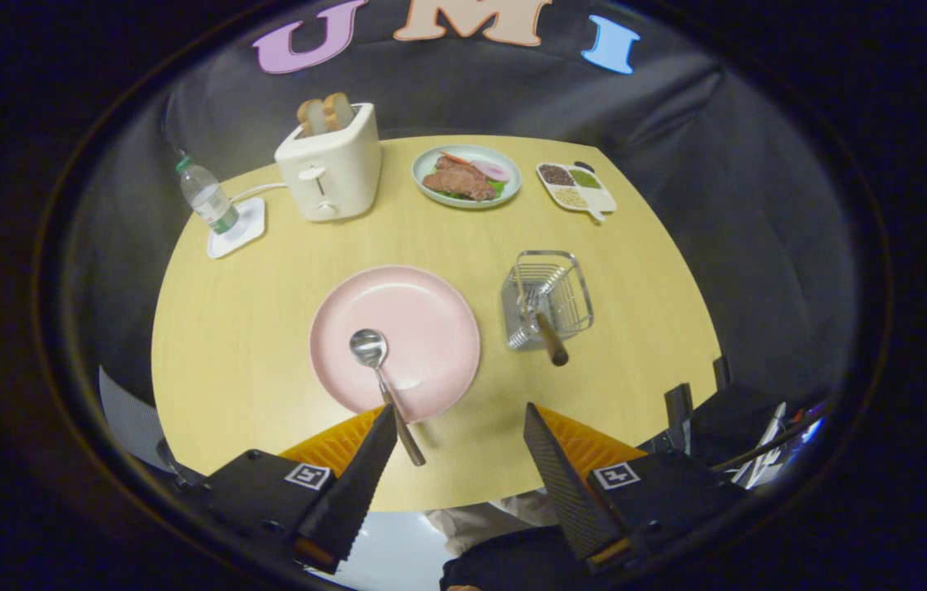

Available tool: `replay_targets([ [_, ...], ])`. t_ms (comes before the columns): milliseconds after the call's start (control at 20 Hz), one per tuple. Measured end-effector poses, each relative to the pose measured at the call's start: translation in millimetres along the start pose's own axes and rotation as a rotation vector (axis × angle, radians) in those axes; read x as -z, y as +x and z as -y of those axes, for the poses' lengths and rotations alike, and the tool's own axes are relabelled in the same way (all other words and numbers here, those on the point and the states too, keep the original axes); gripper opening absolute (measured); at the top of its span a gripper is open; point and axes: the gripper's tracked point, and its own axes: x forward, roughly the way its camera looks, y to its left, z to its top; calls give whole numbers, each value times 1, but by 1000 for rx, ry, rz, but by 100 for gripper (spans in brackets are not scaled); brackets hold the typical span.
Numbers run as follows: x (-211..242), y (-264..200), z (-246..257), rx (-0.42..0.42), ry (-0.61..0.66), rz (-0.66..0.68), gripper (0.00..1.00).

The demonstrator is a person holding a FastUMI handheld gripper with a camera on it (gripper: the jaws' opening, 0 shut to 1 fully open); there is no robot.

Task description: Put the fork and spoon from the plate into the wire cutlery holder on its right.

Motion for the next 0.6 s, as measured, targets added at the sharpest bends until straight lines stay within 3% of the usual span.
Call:
replay_targets([
  [300,15,38,-42,-99,-8,103,99],
  [600,24,80,-56,-103,-20,188,97],
])
